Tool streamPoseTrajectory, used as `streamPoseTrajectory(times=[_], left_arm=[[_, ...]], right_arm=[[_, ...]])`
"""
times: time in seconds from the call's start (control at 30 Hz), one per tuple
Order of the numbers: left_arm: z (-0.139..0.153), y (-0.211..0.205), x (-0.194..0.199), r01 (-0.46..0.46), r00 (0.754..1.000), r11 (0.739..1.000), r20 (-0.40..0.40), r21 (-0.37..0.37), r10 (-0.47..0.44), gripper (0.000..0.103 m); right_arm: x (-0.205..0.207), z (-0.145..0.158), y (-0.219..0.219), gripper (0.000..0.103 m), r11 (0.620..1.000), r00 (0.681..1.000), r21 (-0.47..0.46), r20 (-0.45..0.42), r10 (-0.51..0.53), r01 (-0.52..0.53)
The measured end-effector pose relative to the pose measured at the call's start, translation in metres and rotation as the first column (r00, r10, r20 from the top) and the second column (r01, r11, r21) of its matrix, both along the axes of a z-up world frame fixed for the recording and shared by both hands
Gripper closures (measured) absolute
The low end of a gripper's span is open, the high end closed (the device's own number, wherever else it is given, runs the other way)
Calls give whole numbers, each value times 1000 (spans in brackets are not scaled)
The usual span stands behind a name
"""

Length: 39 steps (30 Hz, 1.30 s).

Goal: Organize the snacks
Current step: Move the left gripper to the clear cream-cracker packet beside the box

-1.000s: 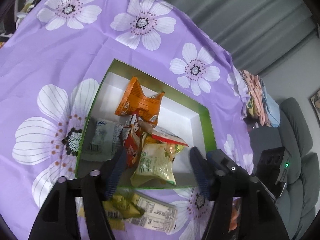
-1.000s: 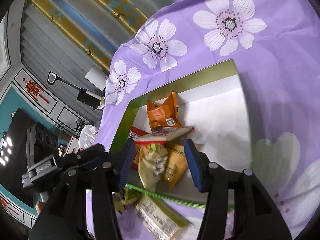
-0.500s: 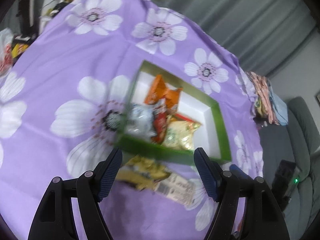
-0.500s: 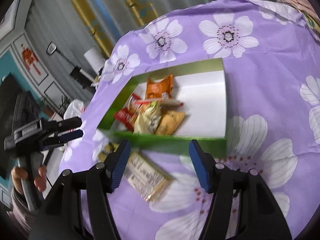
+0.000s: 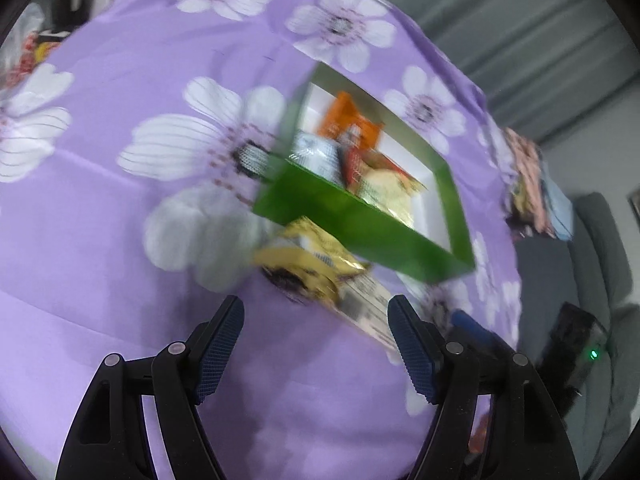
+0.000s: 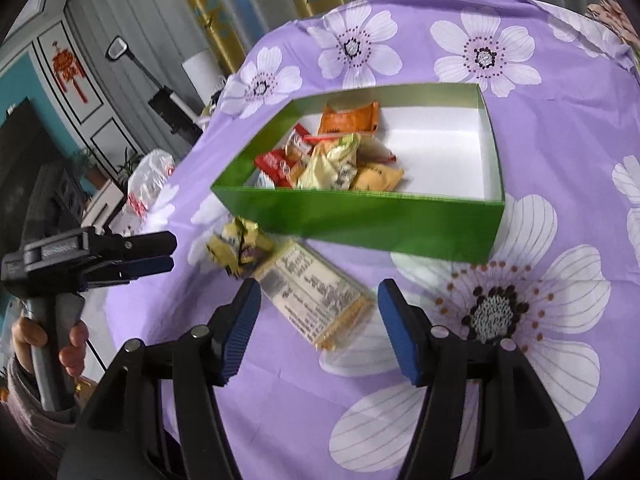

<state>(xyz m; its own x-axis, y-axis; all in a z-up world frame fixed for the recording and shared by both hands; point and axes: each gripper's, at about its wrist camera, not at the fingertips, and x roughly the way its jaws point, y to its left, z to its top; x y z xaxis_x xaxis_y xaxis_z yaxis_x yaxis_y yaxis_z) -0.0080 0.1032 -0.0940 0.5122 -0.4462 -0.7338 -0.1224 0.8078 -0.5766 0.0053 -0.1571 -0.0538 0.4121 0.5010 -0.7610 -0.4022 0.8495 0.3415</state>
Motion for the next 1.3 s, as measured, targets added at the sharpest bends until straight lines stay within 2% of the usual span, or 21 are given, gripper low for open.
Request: streamPoseTrajectory(times=[0.1,0.27,0.43,0.6,0.87,0.97,1.13,1.3], left_arm=[[-6,-12,-5,83,996,996,12,-31,-83,29],[-23,-37,-5,183,983,981,-18,-64,-184,29],[-39,-53,9,175,983,983,-37,-49,-177,29],[-39,-56,27,154,988,988,-5,-18,-154,29],[-43,-59,39,133,991,990,-6,-50,-134,29],[-39,-55,37,130,991,988,31,-81,-128,29],[-37,-61,45,106,994,993,30,-53,-104,29],[-33,-69,52,129,991,991,42,-31,-128,29]], right_arm=[[-5,-8,1,41,1000,1000,-15,-26,8,-8],[-9,-18,1,41,1000,998,-26,-54,16,-17],[-11,-22,3,41,999,997,-28,-65,30,-31],[-13,-29,7,41,997,997,-54,-69,44,-47],[-10,-40,8,41,997,994,-56,-97,41,-46],[-10,-42,10,41,997,994,-56,-97,45,-50],[-9,-42,12,41,997,994,-56,-99,42,-48],[-13,-42,12,41,996,994,-67,-99,56,-63]])
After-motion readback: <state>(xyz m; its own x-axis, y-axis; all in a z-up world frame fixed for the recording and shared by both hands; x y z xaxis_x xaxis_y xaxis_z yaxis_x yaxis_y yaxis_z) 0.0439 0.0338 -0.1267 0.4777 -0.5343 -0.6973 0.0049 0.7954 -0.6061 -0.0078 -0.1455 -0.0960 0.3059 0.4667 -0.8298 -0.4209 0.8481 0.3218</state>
